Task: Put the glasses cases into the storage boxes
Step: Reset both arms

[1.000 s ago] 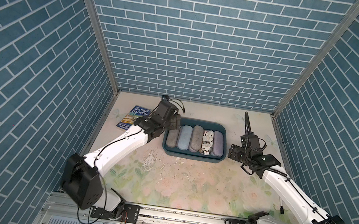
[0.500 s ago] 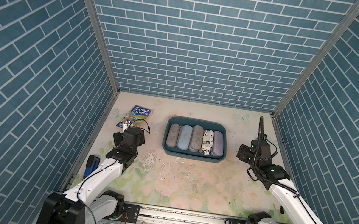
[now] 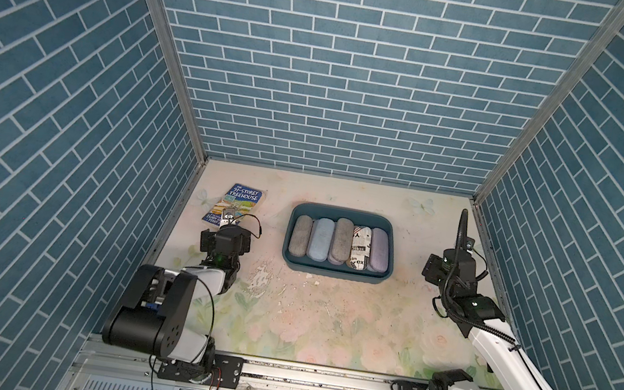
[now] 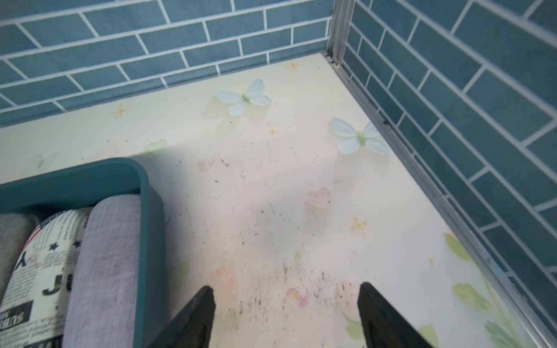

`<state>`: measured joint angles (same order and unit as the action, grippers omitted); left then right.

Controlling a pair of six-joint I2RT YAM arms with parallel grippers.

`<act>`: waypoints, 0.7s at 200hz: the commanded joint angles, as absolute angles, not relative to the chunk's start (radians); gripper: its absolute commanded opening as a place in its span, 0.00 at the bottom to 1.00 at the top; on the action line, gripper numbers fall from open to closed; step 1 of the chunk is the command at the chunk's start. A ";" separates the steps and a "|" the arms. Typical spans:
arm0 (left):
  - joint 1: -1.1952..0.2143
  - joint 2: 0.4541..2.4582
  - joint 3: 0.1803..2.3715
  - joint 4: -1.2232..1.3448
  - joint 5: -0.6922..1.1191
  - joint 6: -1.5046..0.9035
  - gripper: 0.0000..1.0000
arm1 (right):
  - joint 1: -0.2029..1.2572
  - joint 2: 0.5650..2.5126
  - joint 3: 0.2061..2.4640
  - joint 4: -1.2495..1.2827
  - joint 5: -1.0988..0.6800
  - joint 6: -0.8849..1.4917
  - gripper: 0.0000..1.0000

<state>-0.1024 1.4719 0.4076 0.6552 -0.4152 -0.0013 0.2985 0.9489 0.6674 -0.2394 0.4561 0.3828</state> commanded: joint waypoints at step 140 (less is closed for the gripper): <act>-0.078 1.522 0.371 0.885 -0.320 0.029 1.00 | 0.033 1.315 0.361 0.701 0.412 0.085 0.77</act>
<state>-0.0845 1.5265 0.3748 0.8585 -0.3347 0.0265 0.0551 1.2118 0.3557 0.4526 0.4770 0.1429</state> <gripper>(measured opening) 0.995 0.761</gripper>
